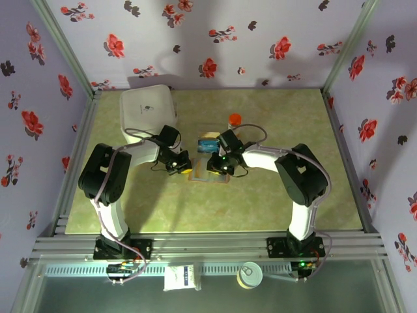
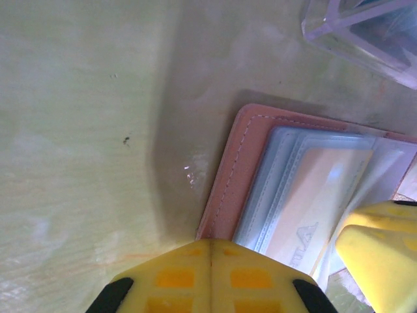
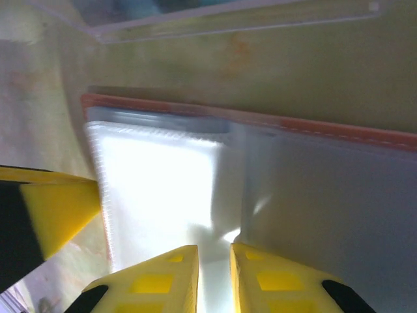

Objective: Take the credit cards out of the card holder

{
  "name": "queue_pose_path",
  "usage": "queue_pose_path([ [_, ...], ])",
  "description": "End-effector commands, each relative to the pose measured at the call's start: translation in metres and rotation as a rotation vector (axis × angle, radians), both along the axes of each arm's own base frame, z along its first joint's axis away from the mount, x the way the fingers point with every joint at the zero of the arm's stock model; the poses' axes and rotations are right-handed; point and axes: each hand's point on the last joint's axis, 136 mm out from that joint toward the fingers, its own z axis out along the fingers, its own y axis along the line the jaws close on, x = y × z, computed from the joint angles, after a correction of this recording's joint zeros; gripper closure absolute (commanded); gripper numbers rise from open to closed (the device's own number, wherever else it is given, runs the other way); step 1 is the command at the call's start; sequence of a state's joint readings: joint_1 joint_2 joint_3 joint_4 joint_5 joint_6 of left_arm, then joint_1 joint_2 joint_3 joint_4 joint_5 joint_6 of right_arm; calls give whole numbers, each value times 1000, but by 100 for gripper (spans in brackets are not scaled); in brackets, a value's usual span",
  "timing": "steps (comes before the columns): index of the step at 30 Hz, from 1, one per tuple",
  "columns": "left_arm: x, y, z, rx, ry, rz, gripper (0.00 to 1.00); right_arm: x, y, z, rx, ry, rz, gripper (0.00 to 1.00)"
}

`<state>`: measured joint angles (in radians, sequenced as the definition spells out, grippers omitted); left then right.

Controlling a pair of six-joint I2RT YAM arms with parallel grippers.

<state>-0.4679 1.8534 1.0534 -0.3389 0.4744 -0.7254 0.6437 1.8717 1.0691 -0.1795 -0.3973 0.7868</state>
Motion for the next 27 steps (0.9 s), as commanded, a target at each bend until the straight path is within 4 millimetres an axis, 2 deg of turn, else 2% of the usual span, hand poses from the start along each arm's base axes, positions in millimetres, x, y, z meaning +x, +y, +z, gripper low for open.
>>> queue_pose_path([
  [1, -8, 7, -11, 59, 32, -18, 100, -1, -7, 0, 18, 6, -22, 79],
  [5, -5, 6, -4, 51, 15, -13, 100, -1, -7, -3, 32, 16, -29, 79],
  [12, 4, -2, 26, -8, -42, 1, 100, -2, -8, -3, 38, 15, -31, 79],
  [18, 7, -18, 42, -89, -59, -5, 92, -3, -11, -5, 34, 19, -33, 79],
  [27, 5, -47, 49, -178, -56, -35, 79, -3, -12, -5, 34, 19, -34, 79],
])
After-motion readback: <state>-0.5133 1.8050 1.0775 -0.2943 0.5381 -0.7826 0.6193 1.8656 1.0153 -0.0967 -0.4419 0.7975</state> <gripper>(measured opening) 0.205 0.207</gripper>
